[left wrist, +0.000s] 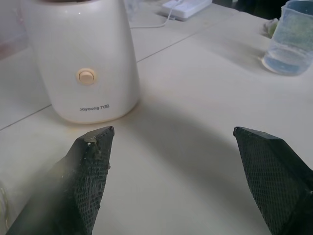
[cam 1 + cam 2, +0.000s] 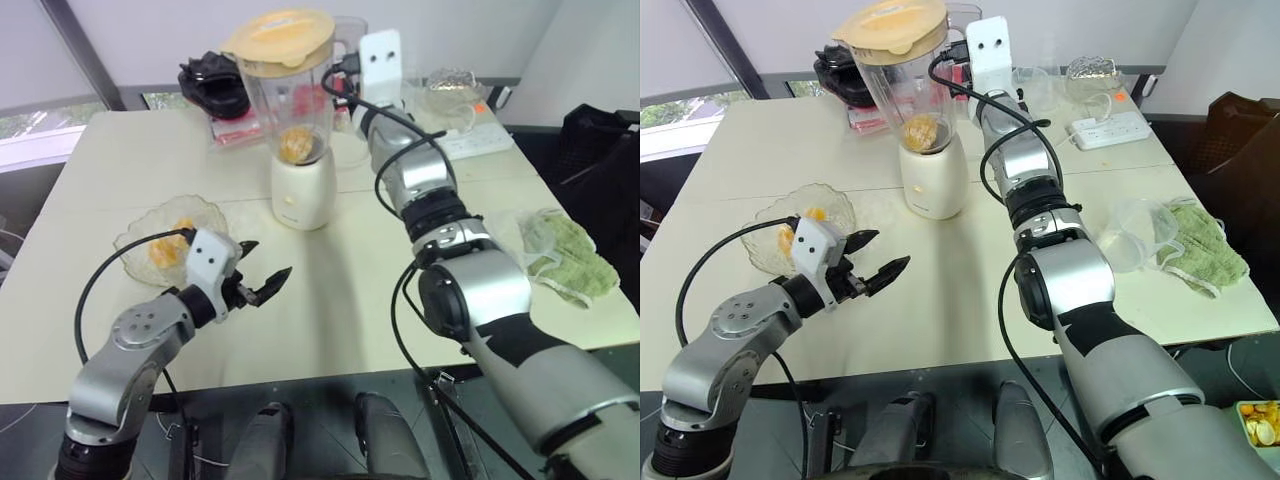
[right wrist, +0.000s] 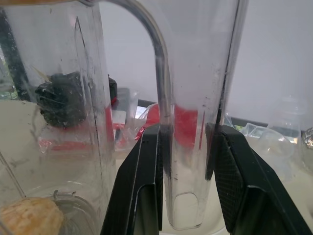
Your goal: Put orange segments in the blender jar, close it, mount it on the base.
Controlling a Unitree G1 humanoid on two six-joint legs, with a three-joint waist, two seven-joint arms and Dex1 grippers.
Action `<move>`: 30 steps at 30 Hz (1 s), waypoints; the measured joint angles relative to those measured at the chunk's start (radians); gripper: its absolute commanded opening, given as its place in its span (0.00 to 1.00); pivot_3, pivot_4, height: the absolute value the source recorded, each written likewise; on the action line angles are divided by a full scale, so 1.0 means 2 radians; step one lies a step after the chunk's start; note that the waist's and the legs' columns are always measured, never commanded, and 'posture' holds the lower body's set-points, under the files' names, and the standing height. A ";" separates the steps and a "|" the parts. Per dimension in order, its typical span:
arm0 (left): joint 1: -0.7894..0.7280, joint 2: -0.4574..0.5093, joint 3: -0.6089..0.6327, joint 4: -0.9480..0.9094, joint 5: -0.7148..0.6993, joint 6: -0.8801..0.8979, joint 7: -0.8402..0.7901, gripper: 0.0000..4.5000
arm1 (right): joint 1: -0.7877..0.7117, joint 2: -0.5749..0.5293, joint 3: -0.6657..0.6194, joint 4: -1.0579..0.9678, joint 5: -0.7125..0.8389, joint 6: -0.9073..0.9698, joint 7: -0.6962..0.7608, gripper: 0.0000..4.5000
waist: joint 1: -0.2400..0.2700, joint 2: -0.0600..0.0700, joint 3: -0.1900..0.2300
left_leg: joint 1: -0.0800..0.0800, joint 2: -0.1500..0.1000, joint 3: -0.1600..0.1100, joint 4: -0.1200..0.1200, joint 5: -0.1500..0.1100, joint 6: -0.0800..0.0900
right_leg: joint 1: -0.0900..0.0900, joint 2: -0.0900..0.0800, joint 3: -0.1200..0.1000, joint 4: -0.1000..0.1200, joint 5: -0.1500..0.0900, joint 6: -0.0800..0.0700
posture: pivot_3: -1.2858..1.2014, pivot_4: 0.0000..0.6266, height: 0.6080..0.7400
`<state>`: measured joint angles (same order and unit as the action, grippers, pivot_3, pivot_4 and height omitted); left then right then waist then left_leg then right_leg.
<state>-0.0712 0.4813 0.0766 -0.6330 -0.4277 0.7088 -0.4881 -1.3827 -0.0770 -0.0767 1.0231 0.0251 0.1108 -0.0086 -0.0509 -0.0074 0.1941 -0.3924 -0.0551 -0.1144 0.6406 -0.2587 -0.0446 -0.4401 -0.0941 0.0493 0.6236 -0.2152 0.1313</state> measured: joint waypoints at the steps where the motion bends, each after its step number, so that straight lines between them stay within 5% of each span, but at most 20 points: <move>1: 0.000 0.000 0.001 0.000 0.000 0.000 0.000 0.90 | -0.001 0.003 0.000 0.002 0.000 -0.001 -0.001 0.19 | -0.002 0.000 0.000 | 0.000 0.000 0.000 0.000 0.000 0.000 | 0.000 0.000 0.000 0.000 0.000 0.000 | 0.52 0.24 1.00; 21: -0.025 0.006 0.007 0.008 0.000 0.005 0.003 0.90 | 0.052 0.008 -0.003 -0.054 -0.001 0.020 -0.020 0.19 | -0.006 0.000 0.000 | 0.001 0.000 -0.001 0.000 0.000 -0.001 | 0.000 0.000 0.000 0.002 0.000 0.000 | 0.52 0.24 1.00; 28: -0.033 0.009 -0.004 0.022 0.001 0.005 -0.003 0.91 | 0.097 0.004 0.012 -0.068 -0.012 0.046 -0.011 0.94 | -0.008 0.000 -0.001 | 0.001 0.000 0.000 0.000 0.000 -0.001 | 0.000 0.000 0.000 0.003 0.000 0.000 | 0.52 0.24 1.00; 30: -0.035 0.009 -0.008 0.022 0.001 0.005 -0.003 0.91 | 0.116 0.001 0.016 -0.083 -0.013 0.046 -0.003 0.94 | -0.009 0.000 -0.001 | 0.001 0.000 0.000 0.000 0.000 -0.001 | 0.000 0.000 0.000 0.003 0.000 0.000 | 0.52 0.24 1.00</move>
<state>-0.1413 0.4987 0.0616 -0.5884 -0.4266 0.7181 -0.4940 -1.1516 -0.0755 -0.0453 0.8562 -0.0009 0.2025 -0.0138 -0.0683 -0.0081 0.1928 -0.3912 -0.0552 -0.1153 0.6415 -0.2577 -0.0461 -0.4403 -0.0938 0.0494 0.6290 -0.2153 0.1311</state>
